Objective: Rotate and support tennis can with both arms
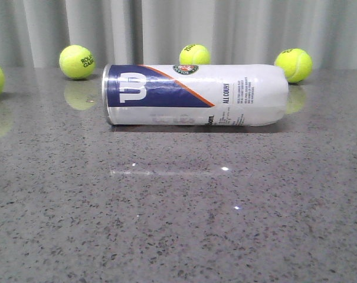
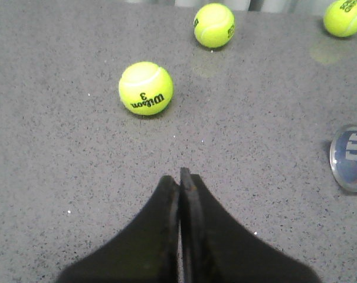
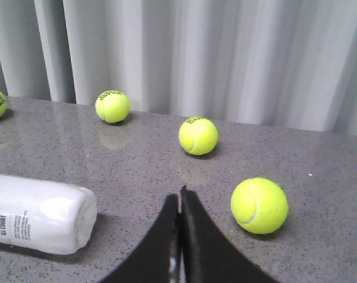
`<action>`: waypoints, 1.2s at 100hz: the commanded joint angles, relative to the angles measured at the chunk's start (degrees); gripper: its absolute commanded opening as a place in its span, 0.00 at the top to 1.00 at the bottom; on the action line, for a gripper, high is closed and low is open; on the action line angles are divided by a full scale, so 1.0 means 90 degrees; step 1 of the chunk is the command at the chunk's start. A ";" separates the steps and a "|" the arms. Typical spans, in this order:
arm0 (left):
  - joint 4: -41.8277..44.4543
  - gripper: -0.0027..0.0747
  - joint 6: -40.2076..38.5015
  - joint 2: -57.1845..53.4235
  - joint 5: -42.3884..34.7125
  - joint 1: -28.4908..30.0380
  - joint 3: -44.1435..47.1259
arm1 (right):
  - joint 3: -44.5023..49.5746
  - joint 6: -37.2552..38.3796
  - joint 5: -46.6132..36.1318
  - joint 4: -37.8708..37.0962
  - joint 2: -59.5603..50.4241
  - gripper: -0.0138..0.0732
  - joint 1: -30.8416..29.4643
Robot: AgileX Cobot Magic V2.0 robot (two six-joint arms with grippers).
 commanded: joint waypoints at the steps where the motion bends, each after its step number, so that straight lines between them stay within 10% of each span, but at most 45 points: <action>1: -0.0090 0.99 -0.0060 0.0223 -0.0325 0.0026 -0.0240 | -0.0162 0.0002 -0.0443 0.0062 0.0006 0.92 -0.0040; 17: -0.0126 0.89 -0.0060 0.0387 -0.0282 0.0026 -0.0240 | -0.0162 0.0002 -0.0443 0.0062 0.0006 0.92 -0.0040; 48: -0.0273 0.24 -0.0060 0.0412 -0.0327 0.0026 -0.0240 | -0.0162 0.0002 -0.0443 0.0062 0.0006 0.92 -0.0040; 70: -0.1802 0.23 0.0224 0.0897 -0.0343 0.0026 -0.0240 | -0.0162 0.0002 -0.0443 0.0062 0.0006 0.92 -0.0040; 120: -0.7949 0.23 0.5877 0.3513 0.1126 0.0026 -0.0499 | -0.0162 0.0002 -0.0443 0.0062 0.0006 0.92 -0.0040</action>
